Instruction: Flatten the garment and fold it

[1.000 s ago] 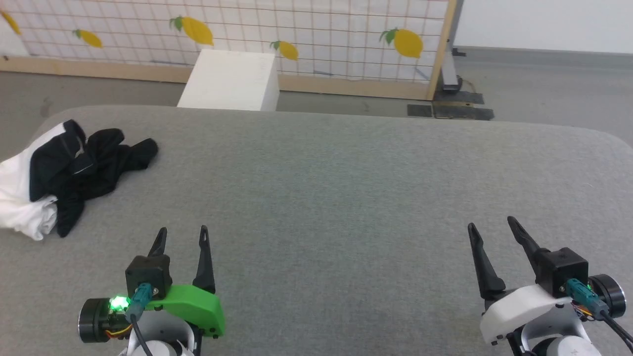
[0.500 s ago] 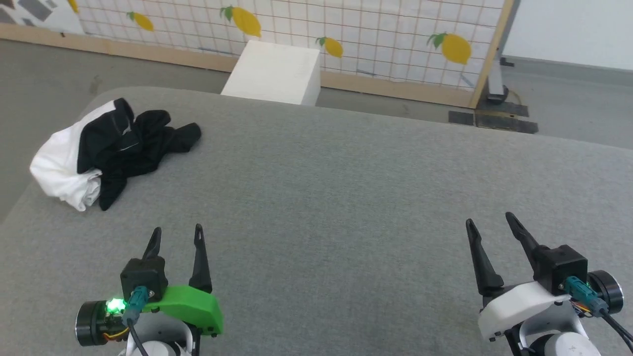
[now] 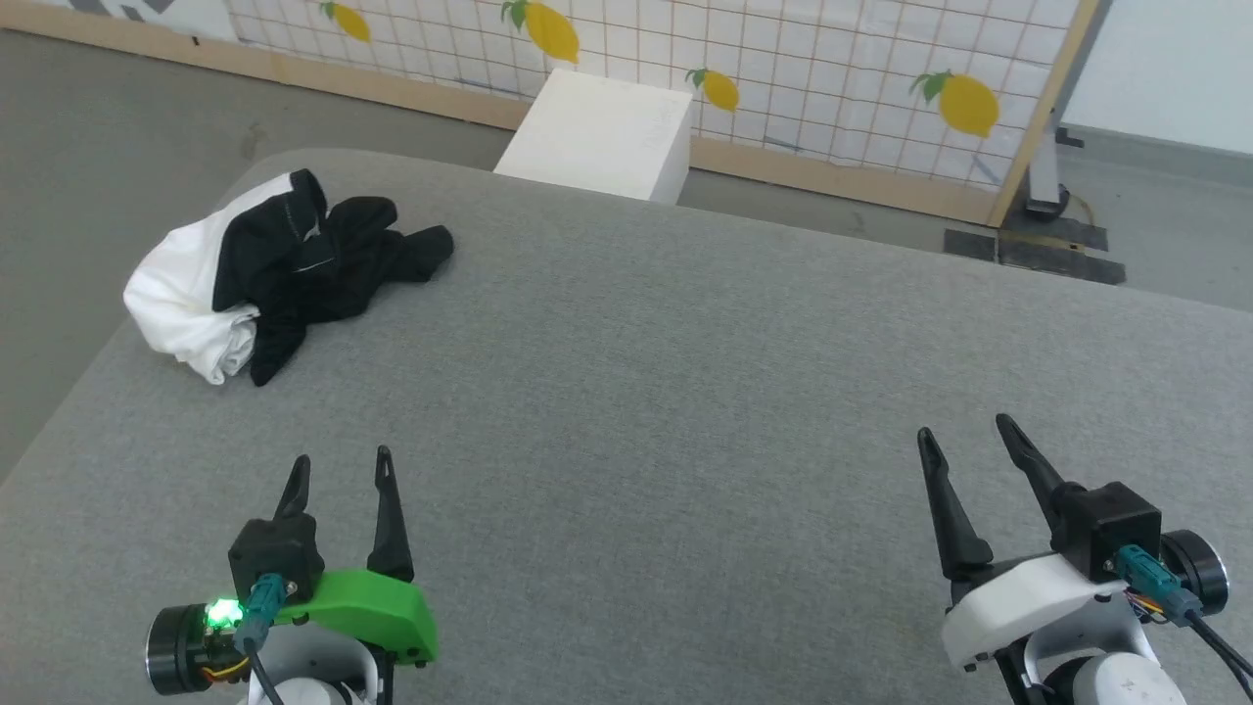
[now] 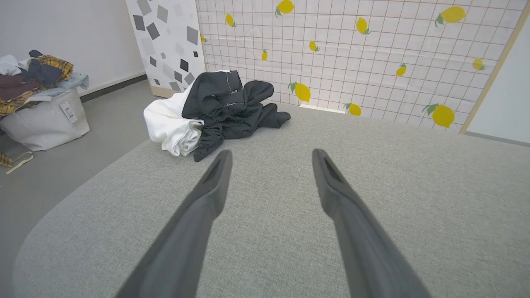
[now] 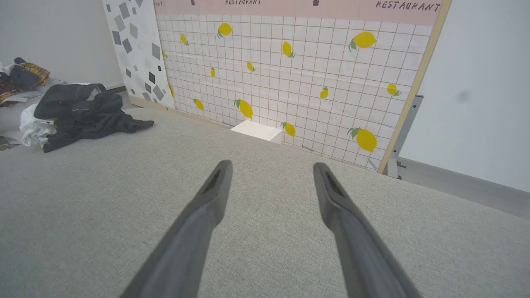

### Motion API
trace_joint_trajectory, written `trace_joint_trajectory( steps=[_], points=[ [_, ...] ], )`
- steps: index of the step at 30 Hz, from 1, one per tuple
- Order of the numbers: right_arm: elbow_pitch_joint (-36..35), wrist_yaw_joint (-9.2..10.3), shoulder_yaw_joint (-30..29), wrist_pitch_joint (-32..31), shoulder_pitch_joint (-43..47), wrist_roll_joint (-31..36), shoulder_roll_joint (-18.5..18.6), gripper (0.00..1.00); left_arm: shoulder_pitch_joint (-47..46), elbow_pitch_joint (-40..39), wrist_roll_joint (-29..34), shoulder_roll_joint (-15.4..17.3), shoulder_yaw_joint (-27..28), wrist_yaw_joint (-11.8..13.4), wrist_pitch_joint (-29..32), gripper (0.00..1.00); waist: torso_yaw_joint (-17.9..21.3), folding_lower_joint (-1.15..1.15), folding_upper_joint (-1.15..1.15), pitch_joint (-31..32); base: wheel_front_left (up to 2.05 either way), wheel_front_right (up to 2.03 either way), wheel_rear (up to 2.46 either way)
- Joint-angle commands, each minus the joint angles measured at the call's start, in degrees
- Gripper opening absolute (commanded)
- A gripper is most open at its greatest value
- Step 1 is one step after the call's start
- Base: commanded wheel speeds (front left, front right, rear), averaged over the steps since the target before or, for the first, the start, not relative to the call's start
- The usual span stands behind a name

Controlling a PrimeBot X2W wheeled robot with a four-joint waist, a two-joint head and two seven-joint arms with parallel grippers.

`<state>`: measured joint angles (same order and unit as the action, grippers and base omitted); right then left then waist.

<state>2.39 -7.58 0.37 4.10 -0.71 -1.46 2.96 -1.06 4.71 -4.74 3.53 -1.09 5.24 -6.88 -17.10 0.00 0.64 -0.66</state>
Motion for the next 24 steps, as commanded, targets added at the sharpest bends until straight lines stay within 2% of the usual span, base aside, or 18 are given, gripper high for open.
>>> trace_joint_trajectory(
  steps=[1,24],
  points=[
    [0.2,0.04,0.1,0.6,-1.1,-0.3,0.0,1.00,-0.9,0.3,-0.4,0.4,0.0,0.5,-0.7,1.00,-0.8,0.00,-0.32,0.0,0.00,0.00,0.00],
    [0.7,0.06,0.1,2.4,-1.9,-0.7,-0.1,1.00,-1.0,1.2,-2.3,0.7,0.3,2.8,-3.4,1.00,-8.8,0.00,-0.43,-0.7,0.00,0.00,0.00]
  ],
)
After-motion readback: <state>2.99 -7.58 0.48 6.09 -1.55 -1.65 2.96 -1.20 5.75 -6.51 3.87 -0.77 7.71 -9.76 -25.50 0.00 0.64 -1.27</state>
